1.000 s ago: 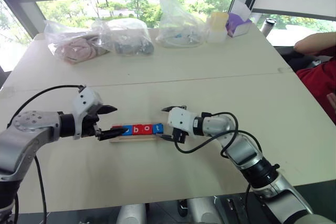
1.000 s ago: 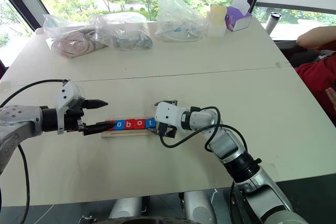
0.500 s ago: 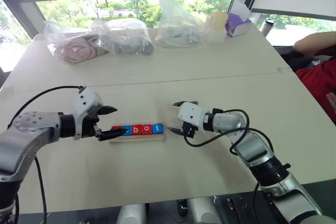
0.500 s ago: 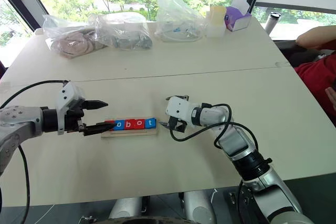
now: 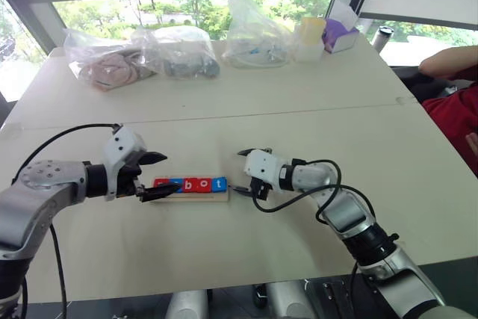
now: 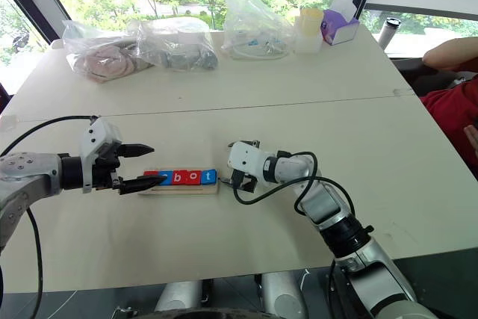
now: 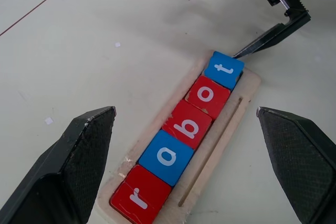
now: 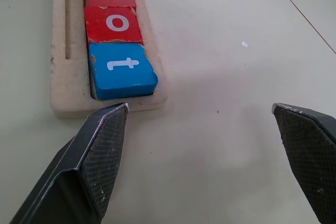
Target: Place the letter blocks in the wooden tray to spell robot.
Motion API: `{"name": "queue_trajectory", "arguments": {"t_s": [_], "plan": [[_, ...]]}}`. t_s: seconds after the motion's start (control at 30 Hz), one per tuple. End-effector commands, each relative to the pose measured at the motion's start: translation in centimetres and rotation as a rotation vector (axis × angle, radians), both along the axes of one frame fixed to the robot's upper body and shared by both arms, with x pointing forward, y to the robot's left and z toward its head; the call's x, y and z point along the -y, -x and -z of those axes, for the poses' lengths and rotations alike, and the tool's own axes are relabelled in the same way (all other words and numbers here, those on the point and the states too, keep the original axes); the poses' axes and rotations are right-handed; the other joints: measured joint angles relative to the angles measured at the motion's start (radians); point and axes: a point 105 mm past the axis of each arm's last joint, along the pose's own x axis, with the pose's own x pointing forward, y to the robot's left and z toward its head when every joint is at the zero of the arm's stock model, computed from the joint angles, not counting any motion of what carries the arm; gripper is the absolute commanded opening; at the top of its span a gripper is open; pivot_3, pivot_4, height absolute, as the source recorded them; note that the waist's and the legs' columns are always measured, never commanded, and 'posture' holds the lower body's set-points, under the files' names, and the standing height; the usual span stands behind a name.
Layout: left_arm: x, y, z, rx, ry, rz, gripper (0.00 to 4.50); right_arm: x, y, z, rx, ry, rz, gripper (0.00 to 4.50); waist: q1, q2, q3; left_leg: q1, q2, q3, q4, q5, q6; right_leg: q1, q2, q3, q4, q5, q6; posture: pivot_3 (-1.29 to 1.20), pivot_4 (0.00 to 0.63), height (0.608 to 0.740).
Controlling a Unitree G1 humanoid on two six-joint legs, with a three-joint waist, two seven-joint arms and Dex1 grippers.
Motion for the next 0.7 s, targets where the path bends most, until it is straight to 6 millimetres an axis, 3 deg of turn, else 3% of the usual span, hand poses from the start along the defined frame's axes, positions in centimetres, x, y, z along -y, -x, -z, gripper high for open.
{"name": "queue_trajectory", "arguments": {"t_s": [0.03,0.5,0.7], "plan": [[0.2,0.0,-0.8,0.044,-0.001,0.006,4.50,-0.5,0.0,-2.0,0.076,-0.021,-0.029,4.45,0.000,0.000,0.000,0.000,0.000,0.000,0.000,0.000,0.000,0.000,0.000,0.000,0.000,0.000,0.000,0.00,0.150,0.740],[0.2,-0.1,-0.8,0.046,0.002,0.003,4.50,-2.1,0.9,-1.7,0.056,-0.043,-0.076,4.45,0.000,0.000,0.000,0.000,0.000,0.000,0.000,0.000,0.000,0.000,0.000,0.000,0.000,0.000,0.000,0.00,0.150,0.740],[0.0,0.0,-0.8,0.047,0.002,-0.002,4.50,-1.1,0.8,-1.9,0.070,-0.025,-0.057,4.45,0.000,0.000,0.000,0.000,0.000,0.000,0.000,0.000,0.000,0.000,0.000,0.000,0.000,0.000,0.000,0.00,0.150,0.740]]}}
